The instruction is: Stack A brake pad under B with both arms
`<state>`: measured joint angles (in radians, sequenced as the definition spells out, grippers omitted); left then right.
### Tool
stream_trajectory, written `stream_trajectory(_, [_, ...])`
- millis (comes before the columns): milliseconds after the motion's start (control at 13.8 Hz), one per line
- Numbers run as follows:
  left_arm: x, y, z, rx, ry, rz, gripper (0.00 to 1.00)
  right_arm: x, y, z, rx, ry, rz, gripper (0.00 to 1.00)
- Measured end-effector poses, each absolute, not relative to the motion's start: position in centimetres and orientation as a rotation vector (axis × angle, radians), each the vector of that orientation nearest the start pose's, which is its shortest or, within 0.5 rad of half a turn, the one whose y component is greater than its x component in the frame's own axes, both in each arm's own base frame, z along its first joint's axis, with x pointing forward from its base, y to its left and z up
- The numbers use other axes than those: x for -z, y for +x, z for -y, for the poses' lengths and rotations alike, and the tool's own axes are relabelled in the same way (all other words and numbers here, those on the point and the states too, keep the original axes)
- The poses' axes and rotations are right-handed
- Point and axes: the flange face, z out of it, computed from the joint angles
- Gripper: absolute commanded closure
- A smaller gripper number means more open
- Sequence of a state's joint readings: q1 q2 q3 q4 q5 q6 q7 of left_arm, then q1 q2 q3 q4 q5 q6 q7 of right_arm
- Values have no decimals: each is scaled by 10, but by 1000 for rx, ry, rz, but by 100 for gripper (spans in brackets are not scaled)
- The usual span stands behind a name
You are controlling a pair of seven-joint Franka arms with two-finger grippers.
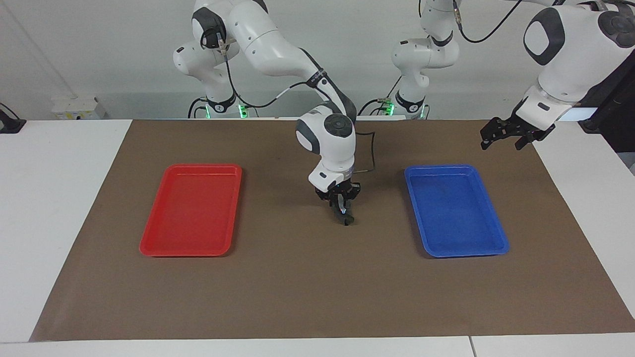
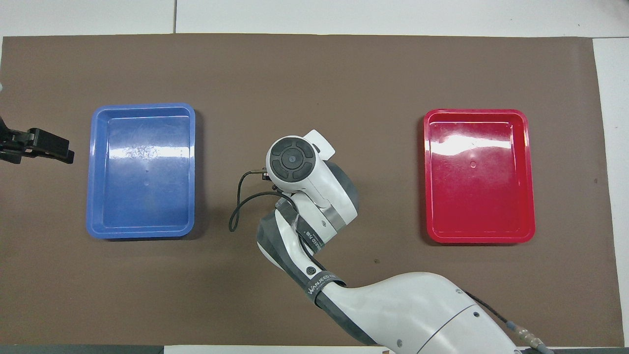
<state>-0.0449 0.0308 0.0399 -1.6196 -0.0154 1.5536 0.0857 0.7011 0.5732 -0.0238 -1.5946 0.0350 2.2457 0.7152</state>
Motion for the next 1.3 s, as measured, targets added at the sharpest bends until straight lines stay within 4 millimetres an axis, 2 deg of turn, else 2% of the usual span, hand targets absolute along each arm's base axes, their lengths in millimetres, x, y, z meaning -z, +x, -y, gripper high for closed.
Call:
stream_trajectory(145, [-583,559,5,-150,-3153,-142,0,-307,546,-443,99,-3065,-84,72])
stream_trajectory(217, [-583,559,5,-150,-3153,-142,1,-307,546,-444,106,-3061,-83,49])
stream_trajectory(289, [-583,559,5,-150,-3153,-142,0,-306,545,-445,108,-3058,-80,4])
stream_trajectory(361, [-583,559,5,-150,-3153,-142,0,-305,544,-446,108,-3057,-75,0])
stream_trajectory(723, [-583,559,1,-150,-3154,-131,0,-303,543,-447,106,-3058,-53,0])
stream_trajectory(867, [-583,559,0,-150,-3154,-128,0,-312,545,-444,105,-3061,-60,0])
stream_trajectory(940, [-583,559,0,-150,-3154,-128,0,-325,548,-438,113,-3060,-75,0])
stream_trajectory(1084, [-583,559,0,-149,-3154,-128,0,-363,566,-406,141,-3054,-151,0])
stream_trajectory(1301, [-583,559,0,-149,-3154,-128,0,-433,602,-313,175,-3056,-298,0])
